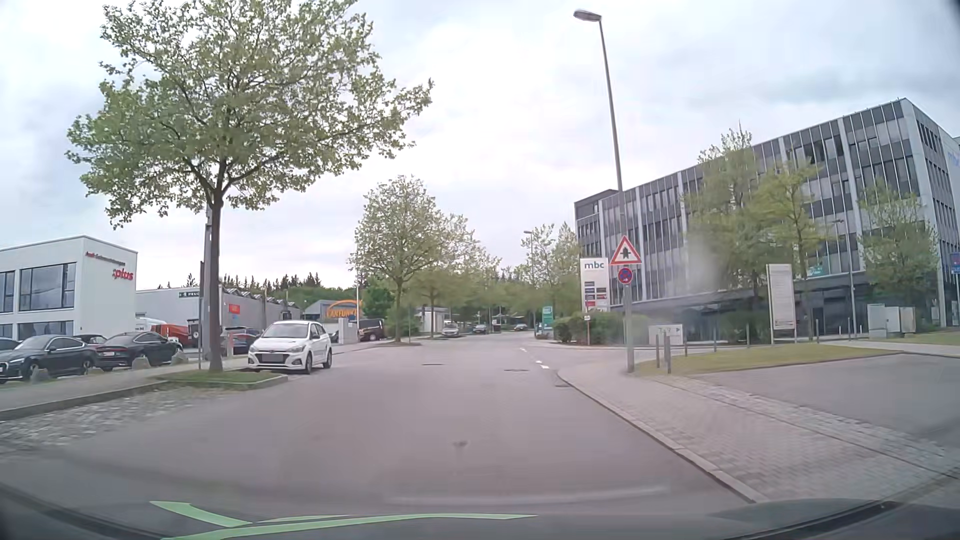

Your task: Follow the waypoints while adhering to traffic rules and regulations

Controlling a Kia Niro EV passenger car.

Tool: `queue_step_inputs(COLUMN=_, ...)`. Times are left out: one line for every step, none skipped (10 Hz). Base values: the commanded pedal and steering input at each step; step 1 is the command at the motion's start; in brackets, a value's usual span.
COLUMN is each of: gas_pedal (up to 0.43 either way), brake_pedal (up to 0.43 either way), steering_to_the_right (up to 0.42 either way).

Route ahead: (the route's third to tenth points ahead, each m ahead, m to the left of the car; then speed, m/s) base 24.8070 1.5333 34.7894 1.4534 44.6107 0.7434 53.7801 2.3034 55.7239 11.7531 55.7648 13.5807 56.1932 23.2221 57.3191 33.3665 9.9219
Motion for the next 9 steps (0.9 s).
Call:
queue_step_inputs(gas_pedal=0.150, brake_pedal=0.000, steering_to_the_right=0.005)
queue_step_inputs(gas_pedal=0.118, brake_pedal=0.000, steering_to_the_right=0.004)
queue_step_inputs(gas_pedal=0.098, brake_pedal=0.000, steering_to_the_right=0.003)
queue_step_inputs(gas_pedal=0.079, brake_pedal=0.000, steering_to_the_right=0.004)
queue_step_inputs(gas_pedal=0.000, brake_pedal=0.000, steering_to_the_right=0.004)
queue_step_inputs(gas_pedal=0.000, brake_pedal=0.000, steering_to_the_right=0.004)
queue_step_inputs(gas_pedal=0.000, brake_pedal=0.000, steering_to_the_right=0.004)
queue_step_inputs(gas_pedal=0.000, brake_pedal=0.000, steering_to_the_right=0.004)
queue_step_inputs(gas_pedal=0.000, brake_pedal=0.000, steering_to_the_right=0.004)
